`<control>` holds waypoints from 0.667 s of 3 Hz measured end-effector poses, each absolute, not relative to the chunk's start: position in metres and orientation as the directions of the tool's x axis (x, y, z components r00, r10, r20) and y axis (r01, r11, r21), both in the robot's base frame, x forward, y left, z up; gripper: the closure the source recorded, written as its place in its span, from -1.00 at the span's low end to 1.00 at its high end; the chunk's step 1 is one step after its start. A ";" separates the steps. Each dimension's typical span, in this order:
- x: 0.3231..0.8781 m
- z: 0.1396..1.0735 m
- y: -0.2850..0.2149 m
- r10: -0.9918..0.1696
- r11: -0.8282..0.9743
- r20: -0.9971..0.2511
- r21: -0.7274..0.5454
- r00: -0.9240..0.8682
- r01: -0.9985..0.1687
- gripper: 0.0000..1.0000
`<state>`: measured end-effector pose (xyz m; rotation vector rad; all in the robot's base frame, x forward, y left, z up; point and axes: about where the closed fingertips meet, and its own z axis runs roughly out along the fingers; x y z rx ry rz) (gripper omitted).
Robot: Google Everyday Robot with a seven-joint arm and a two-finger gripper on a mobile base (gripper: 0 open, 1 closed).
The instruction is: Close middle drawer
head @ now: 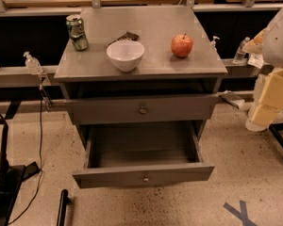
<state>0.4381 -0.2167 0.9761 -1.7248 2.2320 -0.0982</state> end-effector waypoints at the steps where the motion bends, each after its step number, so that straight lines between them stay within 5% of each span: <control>1: 0.440 0.975 -0.216 -0.951 0.272 -0.216 -0.248 -0.221 -0.930 -1.00; 2: 0.444 0.957 -0.215 -0.940 0.292 -0.252 -0.242 -0.231 -0.925 -1.00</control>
Offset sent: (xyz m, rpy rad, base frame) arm 0.0380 0.0056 -0.1423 0.2925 -0.0136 -0.0917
